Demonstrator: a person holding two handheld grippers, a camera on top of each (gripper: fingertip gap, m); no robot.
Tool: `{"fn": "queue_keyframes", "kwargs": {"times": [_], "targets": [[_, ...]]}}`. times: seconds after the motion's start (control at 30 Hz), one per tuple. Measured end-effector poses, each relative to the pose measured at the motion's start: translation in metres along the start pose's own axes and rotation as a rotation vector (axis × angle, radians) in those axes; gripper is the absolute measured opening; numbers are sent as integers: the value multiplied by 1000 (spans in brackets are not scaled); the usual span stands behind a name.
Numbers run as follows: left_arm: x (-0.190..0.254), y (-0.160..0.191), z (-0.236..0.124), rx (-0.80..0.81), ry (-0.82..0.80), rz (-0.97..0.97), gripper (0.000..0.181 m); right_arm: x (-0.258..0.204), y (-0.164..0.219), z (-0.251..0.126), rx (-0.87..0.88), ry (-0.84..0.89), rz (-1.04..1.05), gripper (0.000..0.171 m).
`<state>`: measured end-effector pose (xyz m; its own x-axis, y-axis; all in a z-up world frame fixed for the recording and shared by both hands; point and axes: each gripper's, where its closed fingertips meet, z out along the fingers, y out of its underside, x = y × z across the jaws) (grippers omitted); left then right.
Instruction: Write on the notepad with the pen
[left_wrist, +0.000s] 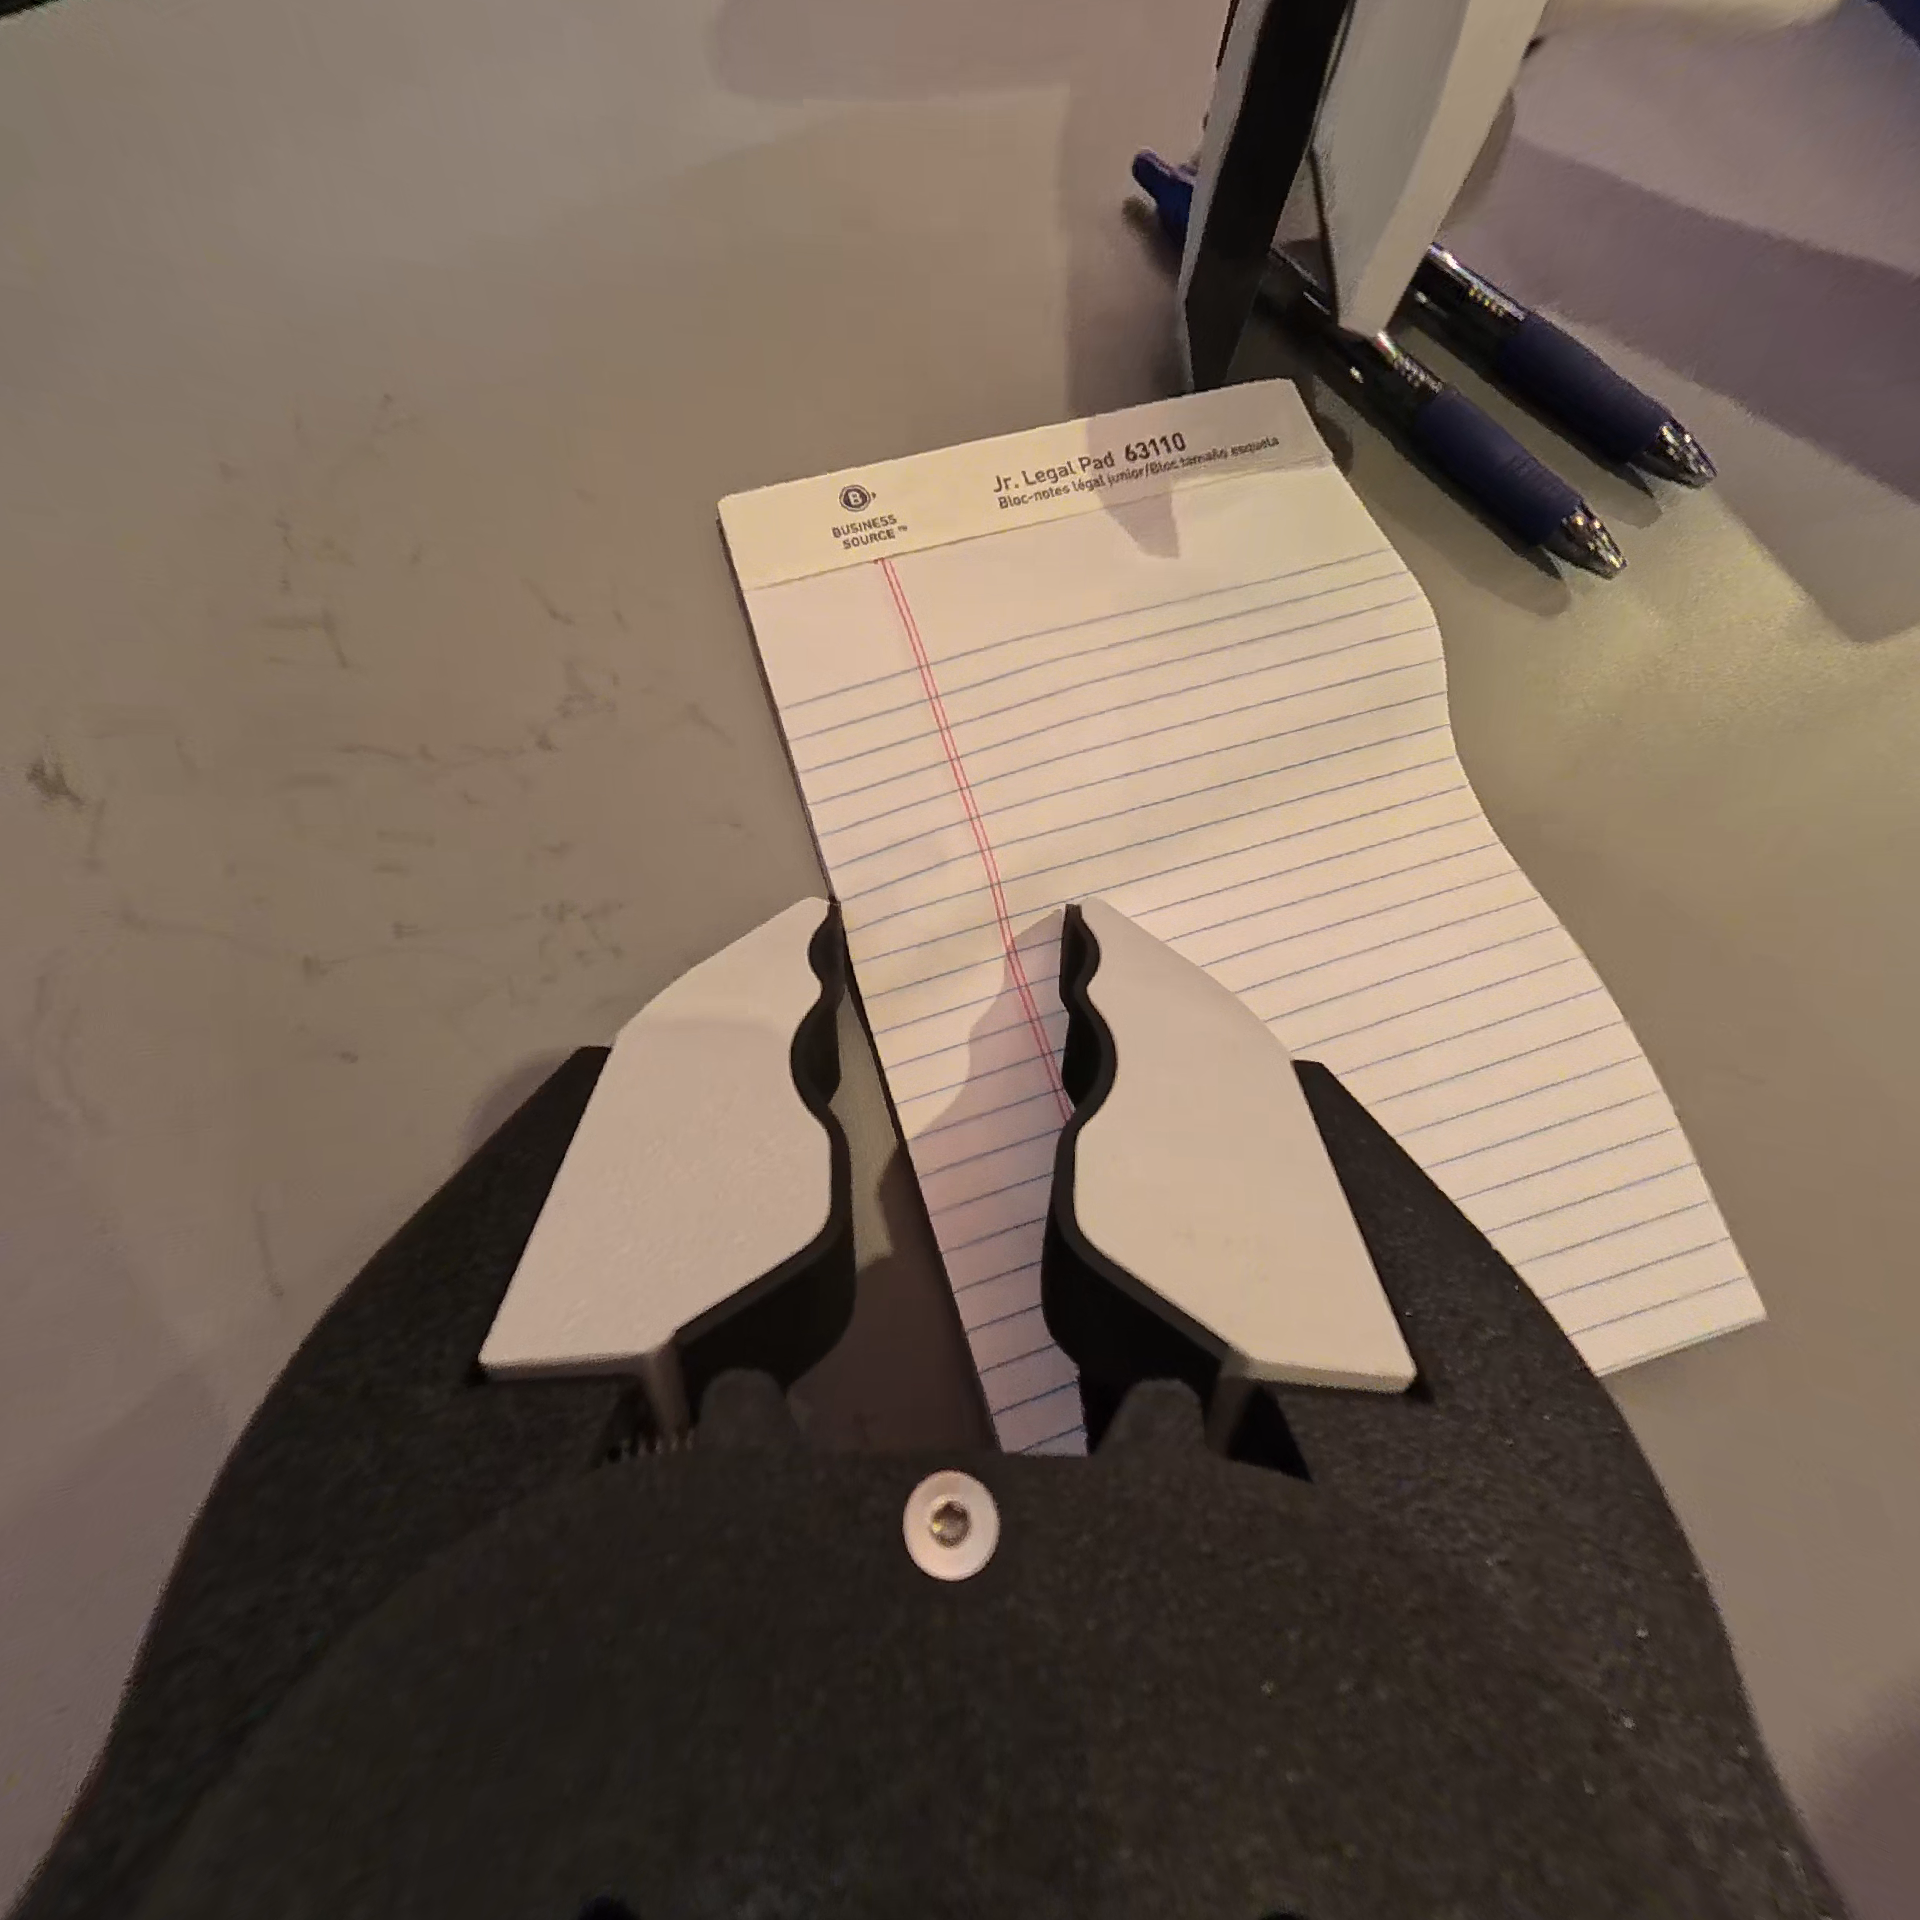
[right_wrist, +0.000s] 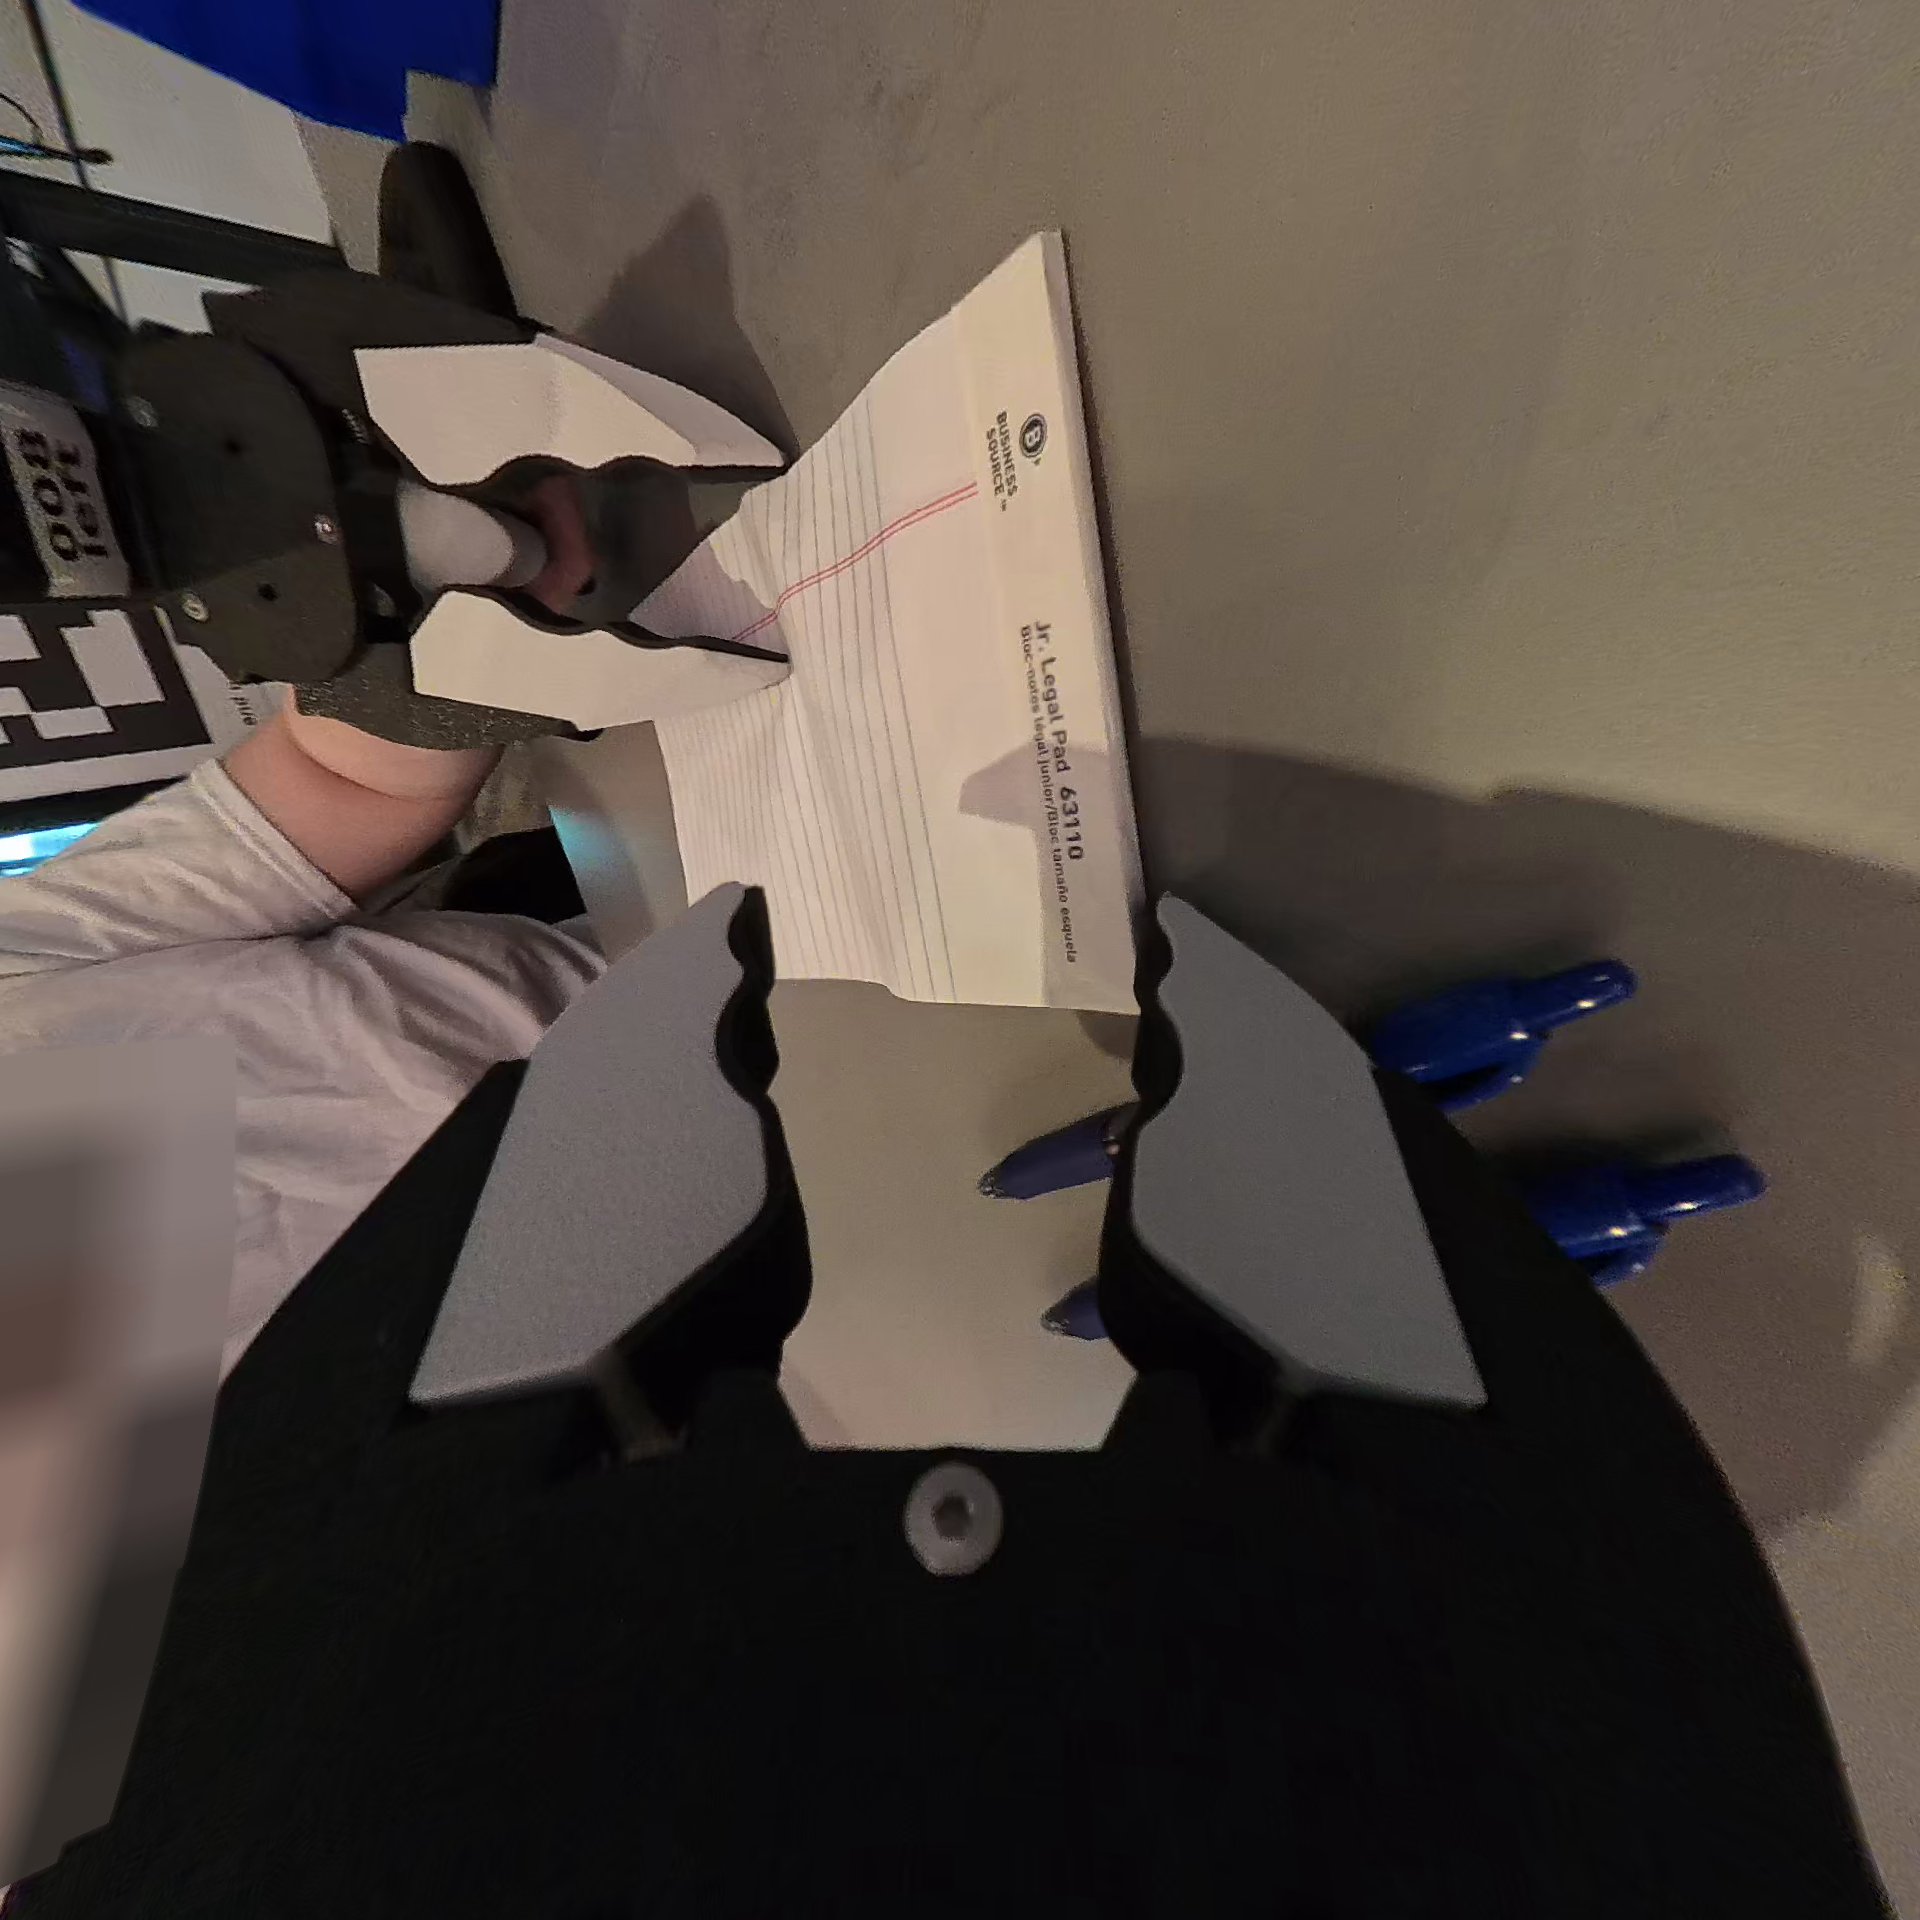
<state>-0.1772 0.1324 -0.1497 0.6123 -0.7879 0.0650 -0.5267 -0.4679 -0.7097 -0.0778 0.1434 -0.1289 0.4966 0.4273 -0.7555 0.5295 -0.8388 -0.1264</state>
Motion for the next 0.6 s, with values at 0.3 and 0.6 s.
{"fn": "queue_keyframes", "kwargs": {"times": [0.3,0.6], "targets": [[9,3,-21,13,31,11,38,-14,10,2,143,124,12,75],[26,43,-50,-7,-158,194,30,-9,18,1,263,89,125,76]]}}
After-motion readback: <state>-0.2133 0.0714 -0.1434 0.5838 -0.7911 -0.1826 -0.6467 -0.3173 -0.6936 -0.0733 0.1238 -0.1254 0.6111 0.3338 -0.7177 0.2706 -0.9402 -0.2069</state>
